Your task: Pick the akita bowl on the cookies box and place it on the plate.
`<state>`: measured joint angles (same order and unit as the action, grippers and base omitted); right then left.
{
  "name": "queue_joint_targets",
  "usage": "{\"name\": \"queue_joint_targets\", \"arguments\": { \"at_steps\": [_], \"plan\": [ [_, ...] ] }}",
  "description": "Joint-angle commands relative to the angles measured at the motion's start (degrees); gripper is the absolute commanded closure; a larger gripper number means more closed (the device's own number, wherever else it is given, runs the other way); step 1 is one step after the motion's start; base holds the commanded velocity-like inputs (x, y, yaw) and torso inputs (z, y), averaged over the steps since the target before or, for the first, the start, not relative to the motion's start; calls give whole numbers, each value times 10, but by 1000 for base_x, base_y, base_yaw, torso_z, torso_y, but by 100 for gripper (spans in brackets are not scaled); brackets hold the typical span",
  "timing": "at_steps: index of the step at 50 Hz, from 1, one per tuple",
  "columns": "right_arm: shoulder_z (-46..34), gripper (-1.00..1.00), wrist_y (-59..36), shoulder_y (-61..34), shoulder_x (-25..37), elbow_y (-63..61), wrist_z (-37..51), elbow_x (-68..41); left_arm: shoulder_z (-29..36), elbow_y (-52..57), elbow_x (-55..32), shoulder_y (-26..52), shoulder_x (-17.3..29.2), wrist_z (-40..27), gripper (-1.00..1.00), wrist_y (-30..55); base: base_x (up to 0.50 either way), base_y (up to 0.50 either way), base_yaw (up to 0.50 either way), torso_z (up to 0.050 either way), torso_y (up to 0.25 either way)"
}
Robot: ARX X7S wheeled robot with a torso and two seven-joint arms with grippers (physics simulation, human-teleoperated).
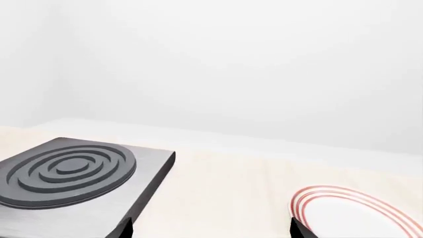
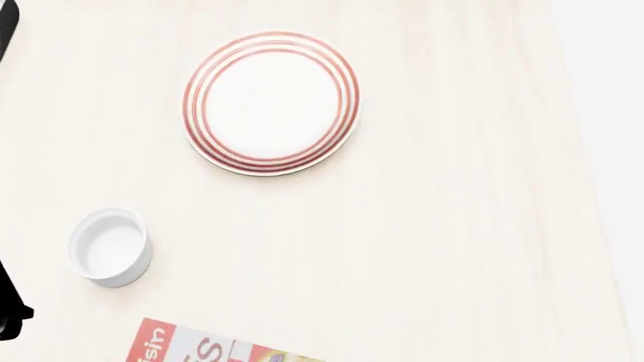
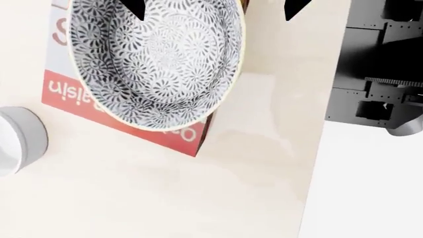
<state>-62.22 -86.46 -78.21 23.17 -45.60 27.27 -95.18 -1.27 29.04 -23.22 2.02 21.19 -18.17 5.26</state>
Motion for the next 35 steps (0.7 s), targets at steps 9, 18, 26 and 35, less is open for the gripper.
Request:
{"name": "queue_joint_targets", "arguments": {
  "at_steps": [9,18,26,35],
  "plan": [
    [-24,-100,27,-1,0,-19,-37,47,1,-1,-2,-1,2,-2,-100,-3,0,0,0,0,0],
    [-36,-100,36,6,8,-29,-70,84,2,-1,-2,0,3,-4,-100,-3,0,0,0,0,0],
    [-53,100,46,10,22,-40,-117,142,1,-3,-4,0,4,-4,-100,-6,0,0,0,0,0],
    [-62,100,53,6,29,-40,-123,150,3,-1,-4,-2,6,-5,-100,-6,0,0,0,0,0]
  ]
}}
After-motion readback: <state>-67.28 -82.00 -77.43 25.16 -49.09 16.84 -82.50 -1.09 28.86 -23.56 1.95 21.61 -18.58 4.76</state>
